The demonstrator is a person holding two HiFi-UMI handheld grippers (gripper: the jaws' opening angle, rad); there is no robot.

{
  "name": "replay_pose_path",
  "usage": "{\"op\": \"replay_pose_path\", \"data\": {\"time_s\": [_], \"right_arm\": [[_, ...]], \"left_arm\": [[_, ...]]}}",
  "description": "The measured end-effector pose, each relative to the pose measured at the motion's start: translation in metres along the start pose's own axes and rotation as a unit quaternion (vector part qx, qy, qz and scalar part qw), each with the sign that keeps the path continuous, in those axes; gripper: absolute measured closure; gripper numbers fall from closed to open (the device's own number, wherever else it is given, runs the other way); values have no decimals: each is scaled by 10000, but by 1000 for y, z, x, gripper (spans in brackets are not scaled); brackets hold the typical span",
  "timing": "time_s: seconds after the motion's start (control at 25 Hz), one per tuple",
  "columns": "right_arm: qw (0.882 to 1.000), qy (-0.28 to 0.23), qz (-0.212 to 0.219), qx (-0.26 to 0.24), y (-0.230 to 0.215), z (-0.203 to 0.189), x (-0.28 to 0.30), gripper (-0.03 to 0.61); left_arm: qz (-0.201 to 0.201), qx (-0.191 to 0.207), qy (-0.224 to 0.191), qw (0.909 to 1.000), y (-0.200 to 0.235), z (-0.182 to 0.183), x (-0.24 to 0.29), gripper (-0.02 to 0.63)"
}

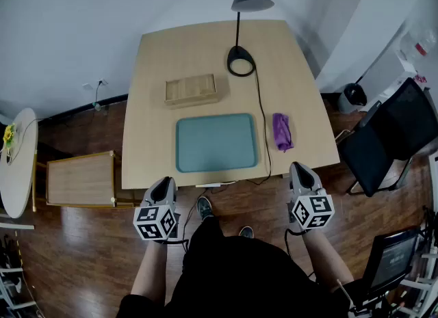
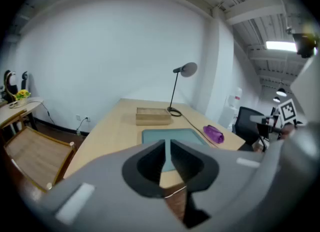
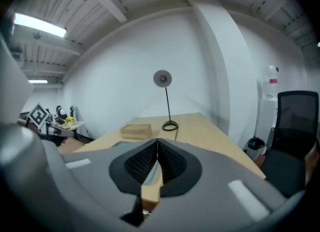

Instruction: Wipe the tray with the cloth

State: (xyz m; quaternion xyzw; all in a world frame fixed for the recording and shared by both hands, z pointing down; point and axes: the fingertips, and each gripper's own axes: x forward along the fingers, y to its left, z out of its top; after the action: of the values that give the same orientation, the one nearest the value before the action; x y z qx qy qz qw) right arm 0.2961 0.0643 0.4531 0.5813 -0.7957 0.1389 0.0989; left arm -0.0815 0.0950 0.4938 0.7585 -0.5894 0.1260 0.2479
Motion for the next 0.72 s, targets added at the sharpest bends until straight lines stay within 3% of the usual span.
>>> {"op": "replay_pose_path", "data": {"time_s": [0.2, 0.36, 0.56, 0.64, 0.72], "right_arm": [[9958, 684, -600, 123, -27, -25, 105, 561], [9821, 1571, -1036, -49, -57, -55, 166, 486], [9596, 2360, -1522, 176, -90, -95, 202, 433], [9516, 2609, -1584, 372, -97, -110, 208, 377], [9477, 2750, -1567, 399, -100, -119, 215, 367]], "left_arm": [[-45, 44, 709, 9975, 77, -8, 51, 555], [-315, 53, 1458, 9888, 109, -31, 97, 518], [-596, -71, 2054, 9768, 126, -48, 134, 512], [-680, -146, 2239, 9721, 123, -57, 140, 505], [-727, -199, 2372, 9685, 118, -65, 143, 503]]}}
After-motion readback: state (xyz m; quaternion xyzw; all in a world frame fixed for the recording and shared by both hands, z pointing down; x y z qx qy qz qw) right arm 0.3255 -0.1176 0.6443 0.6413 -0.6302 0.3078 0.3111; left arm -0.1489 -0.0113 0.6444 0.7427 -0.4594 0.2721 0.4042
